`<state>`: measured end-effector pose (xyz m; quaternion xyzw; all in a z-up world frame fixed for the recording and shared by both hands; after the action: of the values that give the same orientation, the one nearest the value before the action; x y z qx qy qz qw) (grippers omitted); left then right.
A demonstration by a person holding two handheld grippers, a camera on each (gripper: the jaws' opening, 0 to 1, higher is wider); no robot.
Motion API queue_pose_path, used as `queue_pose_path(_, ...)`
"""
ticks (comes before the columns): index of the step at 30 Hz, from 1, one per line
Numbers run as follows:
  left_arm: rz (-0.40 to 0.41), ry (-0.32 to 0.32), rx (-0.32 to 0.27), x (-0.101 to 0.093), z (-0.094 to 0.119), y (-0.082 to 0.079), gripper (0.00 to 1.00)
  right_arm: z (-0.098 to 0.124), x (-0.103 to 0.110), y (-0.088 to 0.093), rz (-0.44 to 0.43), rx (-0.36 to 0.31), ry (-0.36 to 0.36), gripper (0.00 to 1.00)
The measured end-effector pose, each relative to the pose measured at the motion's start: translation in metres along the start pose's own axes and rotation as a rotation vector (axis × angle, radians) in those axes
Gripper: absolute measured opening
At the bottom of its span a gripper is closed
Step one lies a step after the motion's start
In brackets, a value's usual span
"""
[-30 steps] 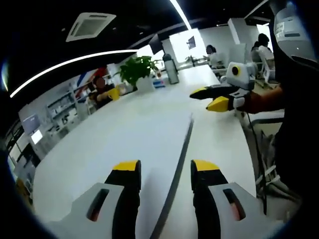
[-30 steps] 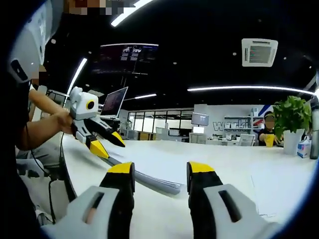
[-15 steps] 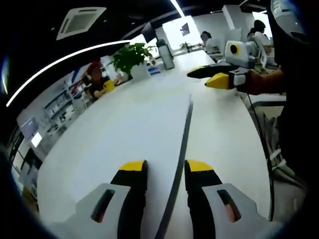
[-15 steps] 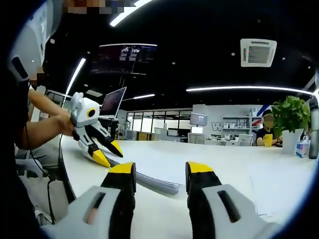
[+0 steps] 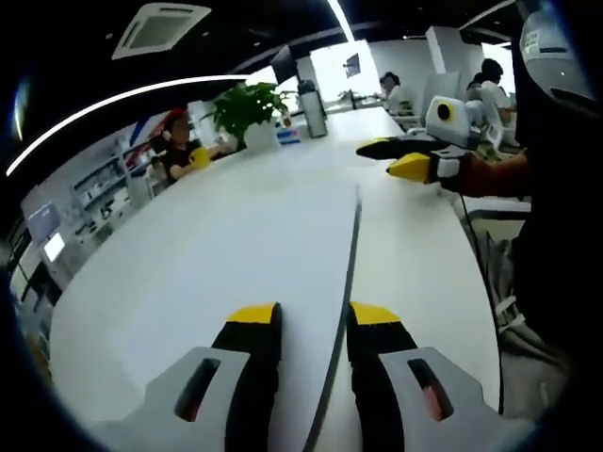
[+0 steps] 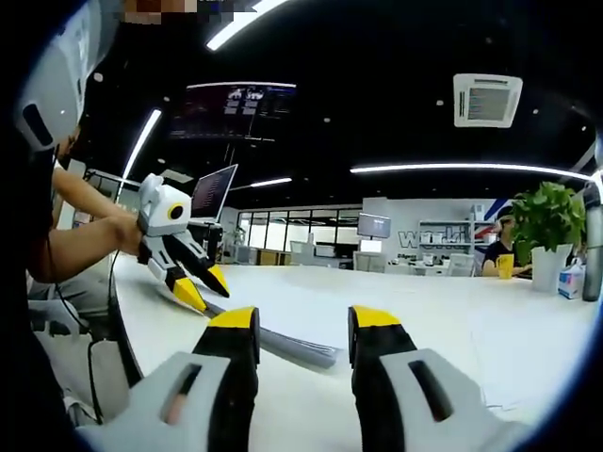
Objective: Grasp the top corner of one sheet in the document stack and pull a single sheet out from the document stack, separating that one sheet from the rest and lifting it clear until the single sheet is fully removed from the stack
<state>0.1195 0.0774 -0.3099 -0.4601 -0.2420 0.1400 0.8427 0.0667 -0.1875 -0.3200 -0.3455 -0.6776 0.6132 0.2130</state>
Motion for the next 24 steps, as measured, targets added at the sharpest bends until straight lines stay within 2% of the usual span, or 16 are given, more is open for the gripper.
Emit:
queue_pose_path(8, 0.024, 0.034, -0.007, 0.001, 0.001, 0.001, 0.27, 0.001, -0.001, 0.0, -0.006, -0.009, 0.002, 0.37)
queue_pose_path(14, 0.12, 0.085, -0.016, 0.006, 0.002, 0.002, 0.28, 0.002, 0.0, 0.0, 0.002, -0.013, 0.004, 0.37)
queue_pose_path(24, 0.215, 0.162, -0.024, 0.013, 0.0, 0.003, 0.27, 0.003, -0.001, -0.001, -0.003, -0.023, 0.005, 0.37)
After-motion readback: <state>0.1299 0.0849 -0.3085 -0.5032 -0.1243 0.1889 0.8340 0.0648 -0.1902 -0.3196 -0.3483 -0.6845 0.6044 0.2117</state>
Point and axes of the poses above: the point that each gripper's makers call its tool centre point, and the gripper's own axes: z roughly backward along the fingers, x roughly to its left, y roughly out of its underside, the point moved 8 cm from there along z, roughly backward along the fingers, and after that the axes turned 5 degrees about -y, right-handed, at the moved point
